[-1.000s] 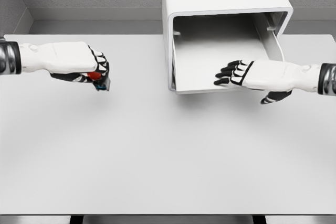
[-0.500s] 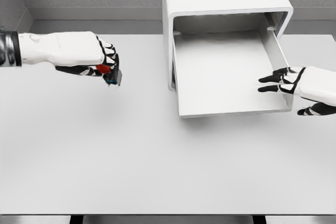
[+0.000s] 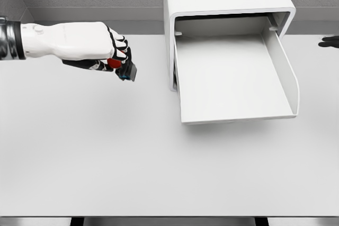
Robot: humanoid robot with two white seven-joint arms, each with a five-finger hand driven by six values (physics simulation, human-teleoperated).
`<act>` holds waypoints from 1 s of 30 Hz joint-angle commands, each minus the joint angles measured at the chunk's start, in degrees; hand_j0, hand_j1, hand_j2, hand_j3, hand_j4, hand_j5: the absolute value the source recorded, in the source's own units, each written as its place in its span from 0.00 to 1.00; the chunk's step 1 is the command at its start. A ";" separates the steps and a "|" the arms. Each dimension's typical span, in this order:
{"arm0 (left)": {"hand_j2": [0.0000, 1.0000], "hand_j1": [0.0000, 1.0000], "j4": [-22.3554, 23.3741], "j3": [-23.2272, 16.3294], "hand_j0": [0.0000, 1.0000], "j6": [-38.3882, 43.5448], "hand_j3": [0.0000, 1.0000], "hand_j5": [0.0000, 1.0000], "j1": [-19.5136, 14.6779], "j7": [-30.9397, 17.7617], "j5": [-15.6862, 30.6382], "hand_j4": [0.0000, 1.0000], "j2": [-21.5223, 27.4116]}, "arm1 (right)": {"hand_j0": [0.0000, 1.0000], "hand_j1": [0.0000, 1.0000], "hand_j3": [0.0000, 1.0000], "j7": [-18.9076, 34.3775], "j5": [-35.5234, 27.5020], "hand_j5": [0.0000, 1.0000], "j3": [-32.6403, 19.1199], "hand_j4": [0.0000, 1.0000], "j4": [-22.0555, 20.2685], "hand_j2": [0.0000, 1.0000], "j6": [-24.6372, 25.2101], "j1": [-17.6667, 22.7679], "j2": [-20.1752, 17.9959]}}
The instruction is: Slide open multi-storey tabletop storage cabinets and put open load switch and slide close multi-storey tabletop storage cabinets
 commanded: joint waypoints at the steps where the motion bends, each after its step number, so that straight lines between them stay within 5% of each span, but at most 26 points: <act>1: 0.40 0.40 -0.99 0.08 0.40 0.21 0.40 0.40 0.00 0.04 0.61 0.40 0.05 | 1.00 1.00 1.00 0.02 -0.67 1.00 -1.71 1.00 1.77 1.00 0.73 0.27 -0.05; 11: 0.40 0.40 -1.69 -0.01 0.40 0.21 0.40 0.40 -3.25 0.04 5.36 0.40 -0.48 | 1.00 1.00 1.00 0.02 -0.32 1.00 -19.29 1.00 3.27 1.00 0.73 20.74 4.25; 17: 0.40 0.40 -1.43 -0.10 0.40 0.21 0.40 0.40 -5.89 0.04 5.45 0.40 -5.40 | 0.94 0.94 0.94 0.02 0.39 0.94 -23.16 0.94 -6.23 0.94 0.73 31.99 8.73; 23: 0.38 0.38 -1.07 -0.10 0.38 0.21 0.38 0.38 -9.58 0.04 4.83 0.38 -12.61 | 0.66 0.66 0.66 0.02 0.65 0.66 -11.83 0.66 -6.32 0.66 0.73 32.18 6.89; 27: 0.38 0.38 -0.37 -3.26 0.38 0.21 0.38 0.38 -11.60 0.04 1.41 0.38 -19.46 | 0.62 0.62 0.62 0.02 0.65 0.62 -6.29 0.62 -6.40 0.62 0.73 31.03 3.73; 30: 0.38 0.38 5.25 -5.19 0.38 0.21 0.38 0.38 -12.04 0.04 -3.16 0.38 -26.40 | 0.62 0.62 0.62 0.02 0.56 0.62 -2.59 0.62 -6.40 0.62 0.73 27.87 -0.05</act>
